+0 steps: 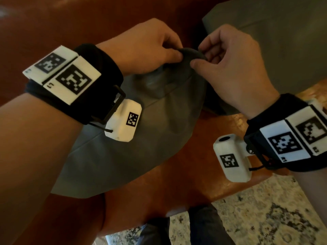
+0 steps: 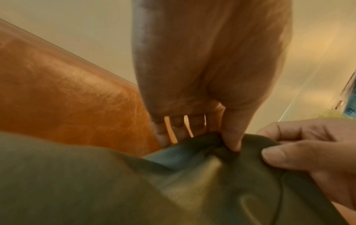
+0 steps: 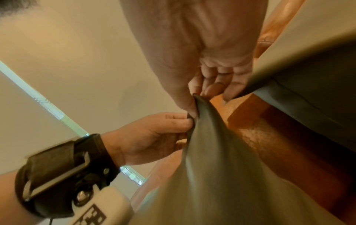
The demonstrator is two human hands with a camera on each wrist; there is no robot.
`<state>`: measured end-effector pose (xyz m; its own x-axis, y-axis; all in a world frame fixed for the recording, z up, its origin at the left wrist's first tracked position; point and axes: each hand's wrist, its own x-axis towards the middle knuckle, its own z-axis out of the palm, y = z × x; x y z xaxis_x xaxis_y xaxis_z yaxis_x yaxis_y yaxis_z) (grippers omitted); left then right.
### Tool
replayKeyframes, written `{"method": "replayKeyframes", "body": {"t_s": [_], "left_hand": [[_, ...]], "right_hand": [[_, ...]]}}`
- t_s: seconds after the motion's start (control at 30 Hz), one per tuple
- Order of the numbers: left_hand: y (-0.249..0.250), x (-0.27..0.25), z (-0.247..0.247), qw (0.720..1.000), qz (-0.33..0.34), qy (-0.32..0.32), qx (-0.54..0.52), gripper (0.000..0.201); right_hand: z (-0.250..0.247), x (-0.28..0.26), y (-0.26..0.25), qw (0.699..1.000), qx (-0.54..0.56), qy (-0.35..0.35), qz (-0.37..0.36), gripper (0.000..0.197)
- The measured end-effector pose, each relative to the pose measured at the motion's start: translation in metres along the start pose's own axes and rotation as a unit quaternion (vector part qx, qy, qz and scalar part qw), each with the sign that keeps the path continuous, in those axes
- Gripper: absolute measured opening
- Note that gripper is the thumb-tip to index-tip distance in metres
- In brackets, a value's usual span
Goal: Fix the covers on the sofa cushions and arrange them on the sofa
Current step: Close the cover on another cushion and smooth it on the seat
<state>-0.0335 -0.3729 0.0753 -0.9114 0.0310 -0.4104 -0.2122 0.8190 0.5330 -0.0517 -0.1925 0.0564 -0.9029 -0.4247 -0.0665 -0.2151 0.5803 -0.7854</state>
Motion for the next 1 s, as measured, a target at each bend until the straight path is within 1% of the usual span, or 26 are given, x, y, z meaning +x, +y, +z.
{"method": "replayKeyframes", "body": {"t_s": [0.07, 0.13, 0.17, 0.27, 0.33, 0.43, 0.57, 0.63, 0.77, 0.87, 0.93, 1.0], "left_hand": [[-0.001, 0.0, 0.002, 0.999, 0.021, 0.026, 0.018, 0.009], [-0.002, 0.0, 0.004, 0.998, 0.041, 0.041, 0.024, 0.011], [-0.003, 0.0, 0.006, 0.998, 0.045, 0.044, 0.024, 0.011], [-0.001, 0.001, 0.011, 0.997, 0.049, 0.058, 0.001, 0.004], [0.001, 0.003, 0.014, 0.996, 0.054, 0.069, -0.016, 0.012], [0.003, 0.004, 0.014, 0.997, 0.048, 0.062, -0.023, 0.013], [0.004, 0.002, 0.01, 0.996, 0.051, 0.054, -0.04, 0.009], [0.004, 0.002, 0.01, 0.996, 0.057, 0.064, -0.03, 0.011], [0.004, 0.008, 0.015, 0.992, 0.073, 0.106, -0.014, 0.016], [0.008, 0.006, 0.016, 0.987, 0.084, 0.132, -0.027, 0.016], [0.007, 0.002, 0.014, 0.984, 0.079, 0.157, -0.027, 0.018], [0.004, -0.006, 0.009, 0.985, 0.046, 0.165, -0.016, 0.021]], "right_hand": [[0.001, 0.002, 0.005, 0.999, -0.023, -0.025, 0.028, 0.028], [0.002, 0.002, 0.008, 0.998, -0.032, -0.055, 0.027, 0.037], [0.004, 0.002, 0.008, 0.997, -0.033, -0.06, 0.018, 0.035], [0.012, 0.003, 0.012, 0.999, -0.018, -0.048, 0.009, 0.018], [0.018, 0.003, 0.015, 1.0, 0.001, -0.028, 0.014, 0.011], [0.023, 0.002, 0.017, 1.0, 0.024, -0.002, 0.017, 0.012], [0.018, 0.004, 0.019, 0.999, 0.038, 0.006, 0.011, 0.015], [0.013, 0.005, 0.019, 1.0, 0.026, -0.006, 0.006, 0.02], [0.007, 0.0, 0.018, 0.999, 0.012, -0.045, -0.001, 0.037], [0.006, -0.001, 0.019, 0.998, 0.011, -0.062, 0.002, 0.047], [0.009, -0.001, 0.023, 0.995, 0.064, -0.068, 0.04, 0.05], [0.01, 0.001, 0.027, 0.982, 0.145, -0.068, 0.1, 0.055]]}}
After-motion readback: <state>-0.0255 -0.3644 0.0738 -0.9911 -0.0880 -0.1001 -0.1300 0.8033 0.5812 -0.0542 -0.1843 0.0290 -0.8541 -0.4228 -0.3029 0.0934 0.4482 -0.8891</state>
